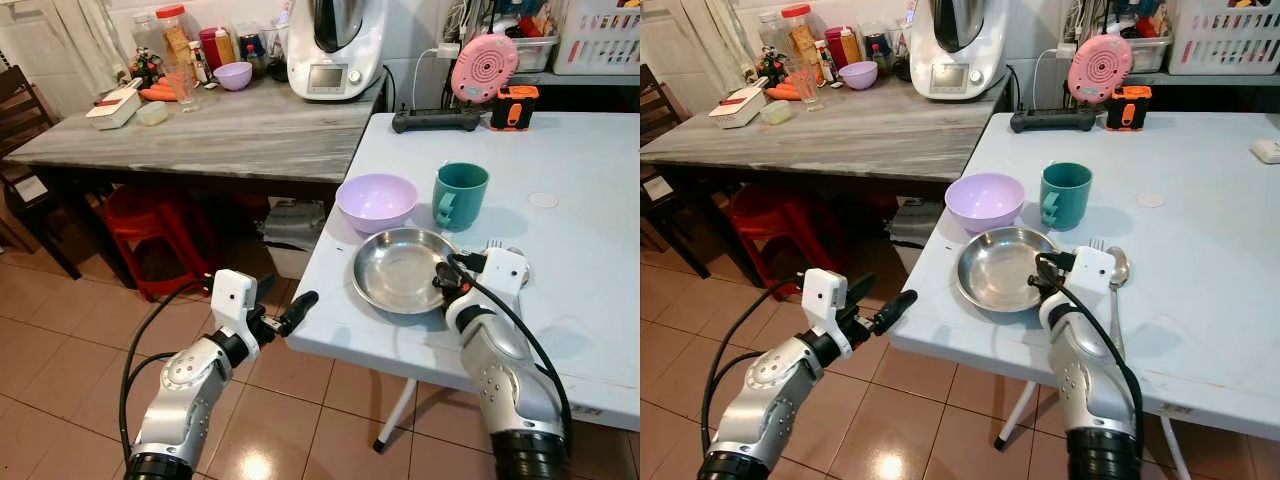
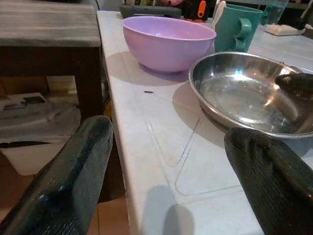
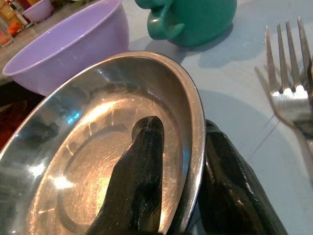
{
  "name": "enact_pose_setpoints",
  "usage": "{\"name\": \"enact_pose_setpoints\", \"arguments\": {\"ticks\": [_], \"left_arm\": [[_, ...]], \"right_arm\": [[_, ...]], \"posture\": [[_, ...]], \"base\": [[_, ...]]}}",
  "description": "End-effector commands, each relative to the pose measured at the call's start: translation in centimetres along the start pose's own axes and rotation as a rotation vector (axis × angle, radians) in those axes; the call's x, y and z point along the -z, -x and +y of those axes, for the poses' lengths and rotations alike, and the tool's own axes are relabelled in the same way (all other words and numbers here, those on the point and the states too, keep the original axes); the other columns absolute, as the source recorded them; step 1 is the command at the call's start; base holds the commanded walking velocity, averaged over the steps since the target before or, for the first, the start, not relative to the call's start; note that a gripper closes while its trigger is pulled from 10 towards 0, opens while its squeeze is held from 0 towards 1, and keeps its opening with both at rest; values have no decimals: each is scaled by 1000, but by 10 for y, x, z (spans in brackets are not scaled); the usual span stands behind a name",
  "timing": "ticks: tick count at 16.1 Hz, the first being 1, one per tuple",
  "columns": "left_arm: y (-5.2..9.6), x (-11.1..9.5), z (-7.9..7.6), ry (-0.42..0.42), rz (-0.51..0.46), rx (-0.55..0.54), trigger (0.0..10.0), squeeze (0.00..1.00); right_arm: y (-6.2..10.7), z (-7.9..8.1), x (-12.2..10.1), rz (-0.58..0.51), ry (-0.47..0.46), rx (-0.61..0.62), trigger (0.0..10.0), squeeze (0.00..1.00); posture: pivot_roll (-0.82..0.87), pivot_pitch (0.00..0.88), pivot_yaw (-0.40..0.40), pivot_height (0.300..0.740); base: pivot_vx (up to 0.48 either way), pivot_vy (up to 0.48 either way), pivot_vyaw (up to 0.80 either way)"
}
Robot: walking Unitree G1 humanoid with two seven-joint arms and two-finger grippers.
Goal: Setting the table
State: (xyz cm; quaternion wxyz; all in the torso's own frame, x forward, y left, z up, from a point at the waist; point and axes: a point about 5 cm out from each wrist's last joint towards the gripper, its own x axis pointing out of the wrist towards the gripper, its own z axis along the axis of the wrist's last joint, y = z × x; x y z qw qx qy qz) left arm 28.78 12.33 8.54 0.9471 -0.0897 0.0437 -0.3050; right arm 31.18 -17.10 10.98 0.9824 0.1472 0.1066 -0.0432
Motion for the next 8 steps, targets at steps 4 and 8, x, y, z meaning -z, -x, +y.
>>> {"name": "enact_pose_setpoints", "arguments": {"ticks": [4, 8], "left_arm": [[-1, -2, 6, -9, 0, -14, 10000, 0], [-4, -2, 5, -9, -2, -9, 10000, 0]], "right_arm": [[5, 10, -3, -33, 43, -23, 8392, 0], [9, 11, -7, -67, 57, -19, 10000, 0]], "posture": [[-147, 0, 159, 740], [-154, 0, 161, 740]], "base": [[0, 349, 0], [0, 371, 0]]}}
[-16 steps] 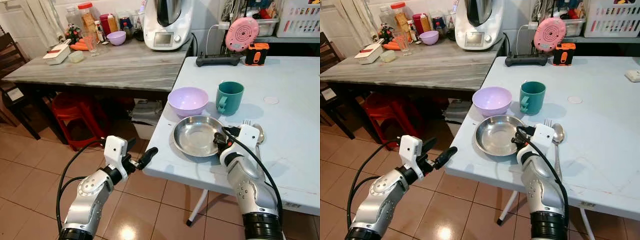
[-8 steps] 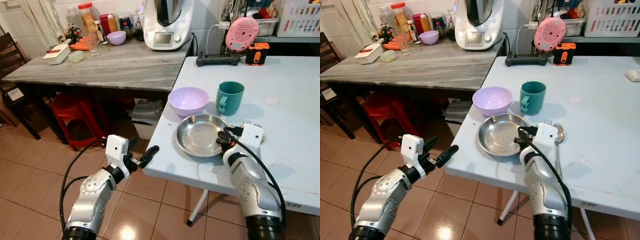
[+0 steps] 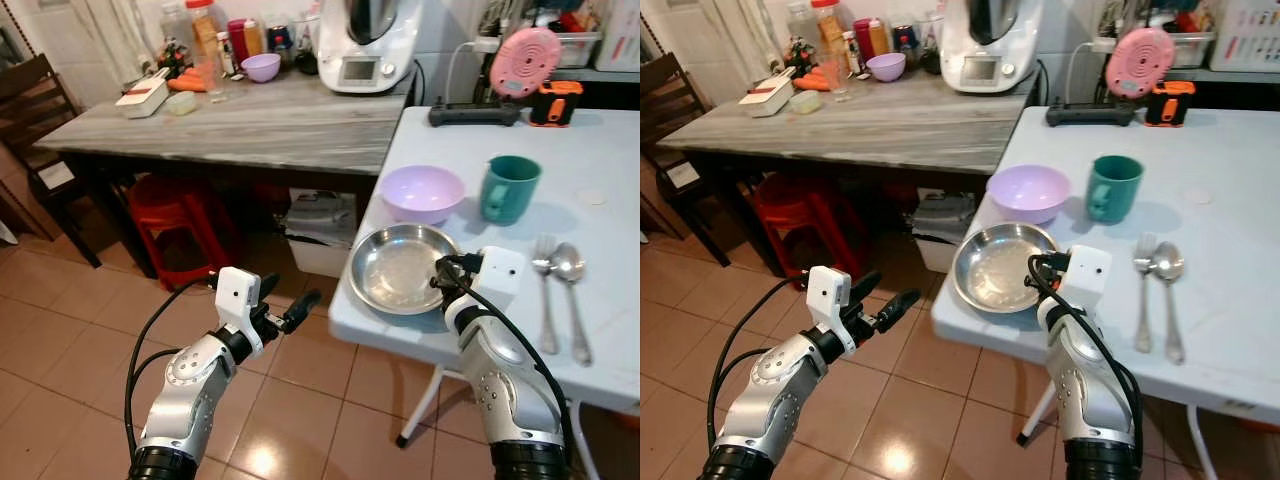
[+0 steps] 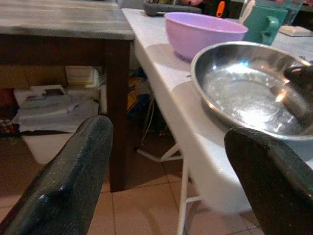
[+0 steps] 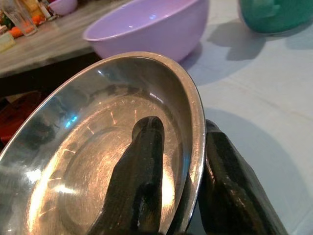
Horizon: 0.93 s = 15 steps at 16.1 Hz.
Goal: Setting the table
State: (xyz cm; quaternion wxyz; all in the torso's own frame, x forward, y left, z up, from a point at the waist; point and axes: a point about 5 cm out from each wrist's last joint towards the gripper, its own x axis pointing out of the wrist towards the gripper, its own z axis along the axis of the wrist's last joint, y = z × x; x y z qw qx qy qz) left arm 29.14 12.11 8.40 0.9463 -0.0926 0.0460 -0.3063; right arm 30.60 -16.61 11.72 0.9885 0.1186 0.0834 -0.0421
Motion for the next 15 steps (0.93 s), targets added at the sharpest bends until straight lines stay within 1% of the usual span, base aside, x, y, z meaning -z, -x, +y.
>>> {"name": "enact_pose_setpoints", "arguments": {"ticks": [1, 3, 4, 6, 8, 9, 11, 13, 15], "left_arm": [[0, -3, 5, -15, -4, -11, 10000, 0], [0, -3, 5, -15, -5, -13, 10000, 0], [0, -3, 5, -15, -5, -13, 10000, 0], [-1, -2, 5, -14, -4, -13, 10000, 0], [-1, -2, 5, -15, -4, -13, 10000, 0], [-1, -2, 5, -15, -5, -13, 10000, 0], [-2, -1, 5, -17, -4, -13, 10000, 0], [-1, -1, 5, -16, -2, -15, 10000, 0], [-2, -1, 6, -16, -2, -16, 10000, 0]], "right_arm": [[2, 5, -4, -37, -6, -11, 10000, 0], [4, 4, -11, -89, 10, 4, 10000, 0], [4, 3, -12, -91, 1, 13, 10000, 0], [5, 2, -15, -110, 22, 24, 10000, 0], [5, 0, -14, -108, 33, 40, 10000, 0], [5, -1, -14, -112, 25, 47, 10000, 0], [7, -10, -13, -117, 15, 98, 10000, 0], [8, -10, -13, -126, 17, 102, 10000, 0], [9, -10, -18, -160, 29, 105, 10000, 0]], "posture": [[-159, 0, 157, 740], [-159, 0, 157, 740], [-159, 0, 157, 740], [-160, 0, 157, 740], [-162, 0, 159, 740], [-162, 0, 159, 740], [-162, 0, 163, 740], [-162, 0, 166, 740], [-160, 0, 169, 740]], "base": [[0, 371, 0], [0, 382, 0], [0, 386, 0], [0, 390, -500], [0, 409, -438], [0, 412, -431], [0, 426, 0], [0, 439, 0], [0, 439, 0]]}}
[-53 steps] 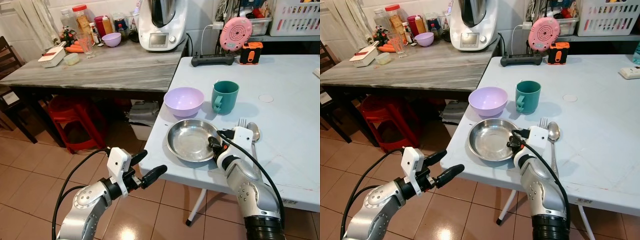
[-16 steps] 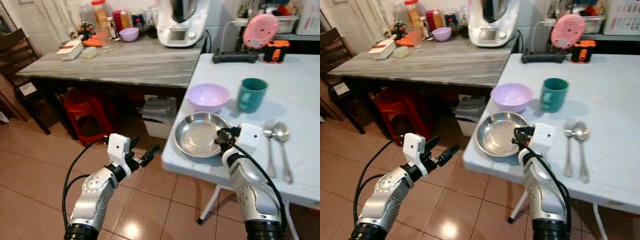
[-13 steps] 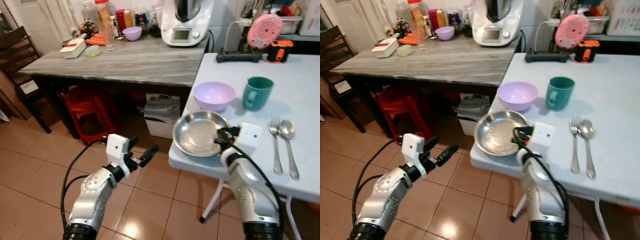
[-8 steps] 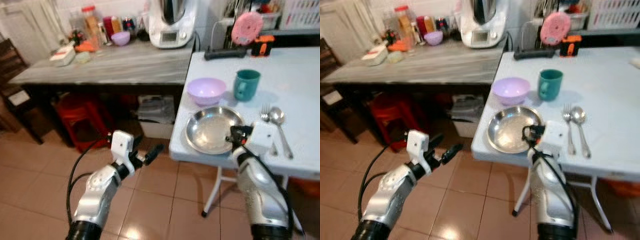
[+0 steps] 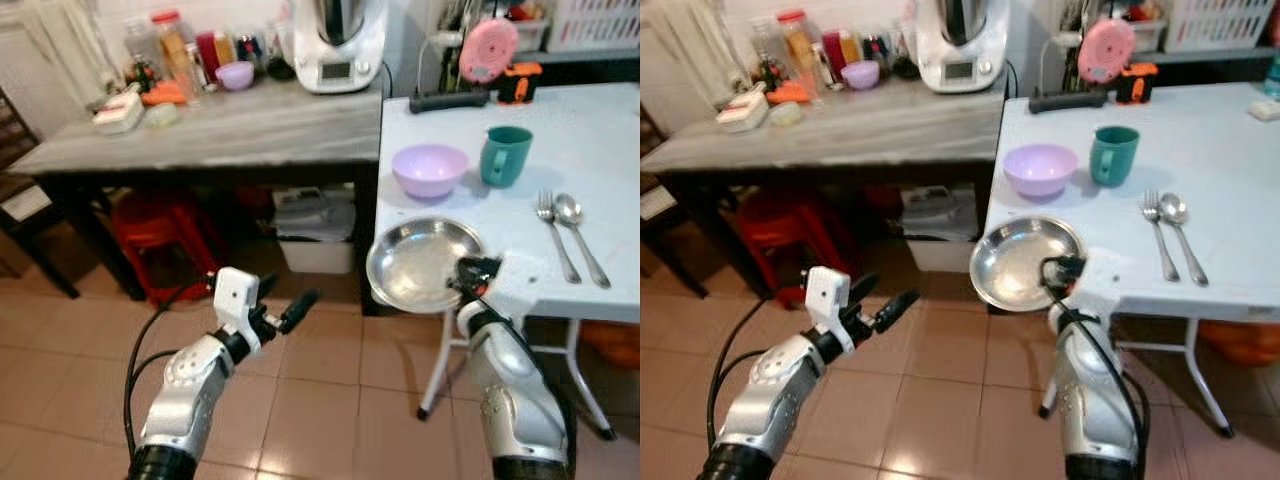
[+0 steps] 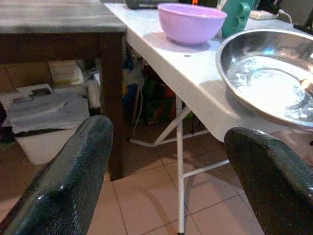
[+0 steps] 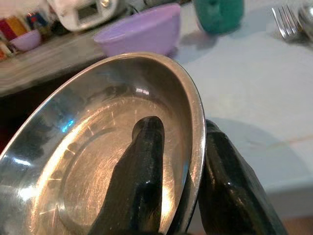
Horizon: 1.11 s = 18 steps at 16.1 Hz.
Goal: Setting the table
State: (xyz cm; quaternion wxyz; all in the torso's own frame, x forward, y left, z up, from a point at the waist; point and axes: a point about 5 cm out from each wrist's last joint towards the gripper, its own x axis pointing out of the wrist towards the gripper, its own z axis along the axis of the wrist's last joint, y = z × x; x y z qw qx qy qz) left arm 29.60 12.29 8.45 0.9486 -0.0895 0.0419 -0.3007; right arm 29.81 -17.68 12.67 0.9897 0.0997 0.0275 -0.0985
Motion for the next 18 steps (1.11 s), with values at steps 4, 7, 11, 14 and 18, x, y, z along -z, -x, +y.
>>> {"name": "enact_pose_setpoints", "arguments": {"ticks": [4, 7, 11, 14, 18], "left_arm": [[0, 0, 5, 29, -4, -45, 10000, 0], [-2, 1, 4, 26, -2, -52, 10000, 0], [-4, 0, 4, 25, -5, -54, 10000, 0], [-5, 0, 5, 26, -8, -62, 10000, 0], [-7, 0, 4, 31, -10, -65, 10000, 0]], "right_arm": [[3, -6, -17, -103, 22, 32, 10000, 0], [3, -10, -22, -143, 50, 65, 10000, 0], [2, -12, -29, -179, 74, 77, 10000, 0], [1, -12, -35, -215, 100, 82, 10000, 0], [0, -13, -41, -242, 122, 83, 10000, 0]], "posture": [[-161, 0, 175, 740], [-162, 0, 179, 740], [-163, 0, 183, 740], [-165, 0, 184, 740], [-168, 0, 181, 740]], "base": [[0, 449, 0], [0, 464, 0], [0, 469, 0], [0, 467, 0], [0, 472, 0]]}}
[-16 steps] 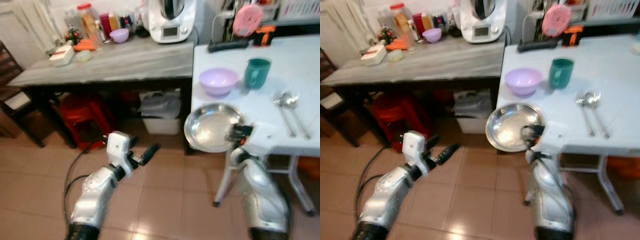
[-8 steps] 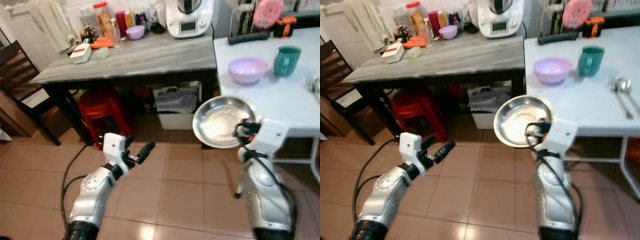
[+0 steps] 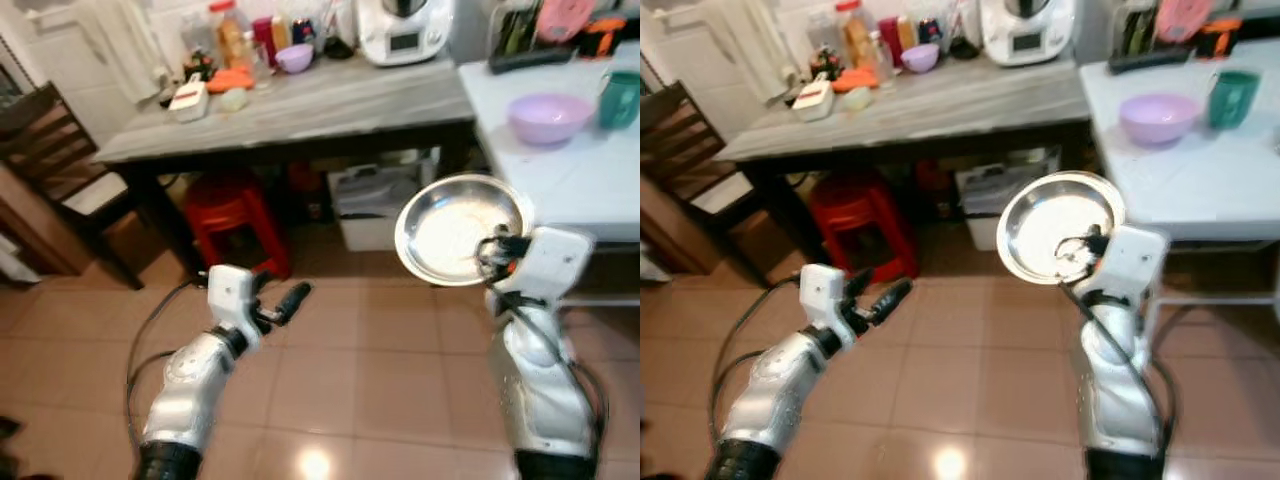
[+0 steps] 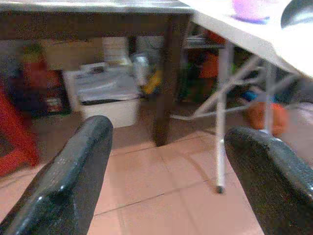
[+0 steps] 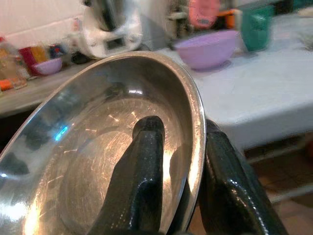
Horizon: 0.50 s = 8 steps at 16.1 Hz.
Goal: Setting the table
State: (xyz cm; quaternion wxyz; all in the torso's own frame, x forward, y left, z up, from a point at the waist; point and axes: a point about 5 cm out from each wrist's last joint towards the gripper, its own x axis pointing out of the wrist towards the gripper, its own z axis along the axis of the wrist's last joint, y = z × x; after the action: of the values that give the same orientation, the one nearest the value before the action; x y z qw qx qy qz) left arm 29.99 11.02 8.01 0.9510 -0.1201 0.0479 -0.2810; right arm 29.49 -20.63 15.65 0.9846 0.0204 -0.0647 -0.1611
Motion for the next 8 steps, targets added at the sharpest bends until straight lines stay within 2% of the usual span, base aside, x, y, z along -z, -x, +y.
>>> {"name": "enact_pose_setpoints", "arguments": {"ticks": [1, 2, 6, 8], "left_arm": [[3, -7, 12, -28, -6, -39, 10000, 0], [3, -7, 13, -23, -12, -55, 10000, 0], [7, -21, 33, -107, -72, -229, 10000, 0], [11, -28, 37, -111, -115, -270, 10000, 0]], "right_arm": [[1, 9, -7, -34, -15, -27, 10000, 0], [1, 9, -7, -34, -15, -27, 10000, 0], [2, 7, -12, -58, 8, -35, 10000, 0], [5, 4, -14, -68, 25, -38, 10000, 0]], "posture": [[-168, 0, 179, 740], [-168, 0, 179, 740], [-167, 0, 178, 740], [-166, 0, 179, 740]], "base": [[0, 480, 0], [0, 480, 0], [0, 0, 0], [137, 0, 0]]}}
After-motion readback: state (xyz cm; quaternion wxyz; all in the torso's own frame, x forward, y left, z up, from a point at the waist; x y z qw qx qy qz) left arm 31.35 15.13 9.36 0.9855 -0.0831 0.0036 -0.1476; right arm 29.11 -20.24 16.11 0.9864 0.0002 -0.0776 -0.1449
